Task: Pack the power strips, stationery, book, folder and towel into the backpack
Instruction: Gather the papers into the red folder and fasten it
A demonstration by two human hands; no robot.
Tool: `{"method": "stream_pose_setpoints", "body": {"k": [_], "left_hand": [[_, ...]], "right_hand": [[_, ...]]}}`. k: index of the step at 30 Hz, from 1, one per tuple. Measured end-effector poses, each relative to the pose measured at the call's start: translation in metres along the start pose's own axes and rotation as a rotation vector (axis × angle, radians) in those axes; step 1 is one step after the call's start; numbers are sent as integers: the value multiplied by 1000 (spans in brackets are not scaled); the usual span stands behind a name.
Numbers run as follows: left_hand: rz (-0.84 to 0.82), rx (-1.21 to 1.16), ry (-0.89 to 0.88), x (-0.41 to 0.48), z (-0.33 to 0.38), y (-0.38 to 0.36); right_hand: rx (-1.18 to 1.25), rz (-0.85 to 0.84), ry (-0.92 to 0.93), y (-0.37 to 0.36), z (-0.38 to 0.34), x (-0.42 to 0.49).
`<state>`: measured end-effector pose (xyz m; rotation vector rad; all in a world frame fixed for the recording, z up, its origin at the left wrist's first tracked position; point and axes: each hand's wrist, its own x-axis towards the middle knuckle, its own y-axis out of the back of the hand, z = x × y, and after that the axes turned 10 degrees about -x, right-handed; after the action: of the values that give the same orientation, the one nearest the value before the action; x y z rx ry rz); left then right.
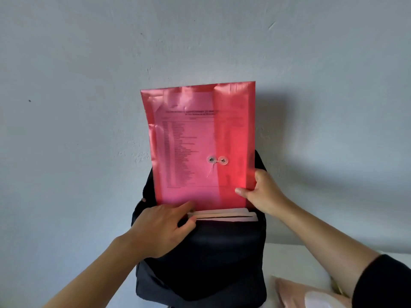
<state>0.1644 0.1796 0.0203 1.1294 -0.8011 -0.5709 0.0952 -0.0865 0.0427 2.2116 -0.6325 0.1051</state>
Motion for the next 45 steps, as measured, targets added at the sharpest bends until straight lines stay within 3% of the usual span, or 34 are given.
{"method": "stream_pose_setpoints", "body": {"k": [2,4,8,11,13,17,19,25,27,32,37,41,45], "left_hand": [[-12,17,39,-3,0,5],[-95,19,98,-7,-1,13],[-238,-49,113,-6,1,20],[-247,-44,108,-3,2,18],[-272,-36,113,-3,4,17],[-300,-28,123,-2,4,24],[-266,-43,103,-2,4,24],[-20,-30,24,-3,-2,14],[71,-6,-23,-2,-1,10],[212,113,-70,-6,-2,2],[101,-28,-37,-9,-3,6],[130,-62,-78,-8,-6,2],[185,-15,-119,-9,-4,0]], "right_hand": [[38,213,-27,7,-1,-2],[66,301,-42,9,-1,-5],[-9,-35,-25,-3,4,-12],[-58,-135,-31,-1,3,-9],[-31,-119,-27,2,-1,-7],[8,152,-53,0,-4,-10],[27,143,-45,0,-2,-11],[-184,-236,1,0,-1,-5],[-121,-281,43,-1,-8,-8],[276,11,113,-11,-13,-16],[69,-166,-65,-18,-3,-15],[389,46,77,-4,-18,-12],[118,7,152,-7,-12,-9]]}}
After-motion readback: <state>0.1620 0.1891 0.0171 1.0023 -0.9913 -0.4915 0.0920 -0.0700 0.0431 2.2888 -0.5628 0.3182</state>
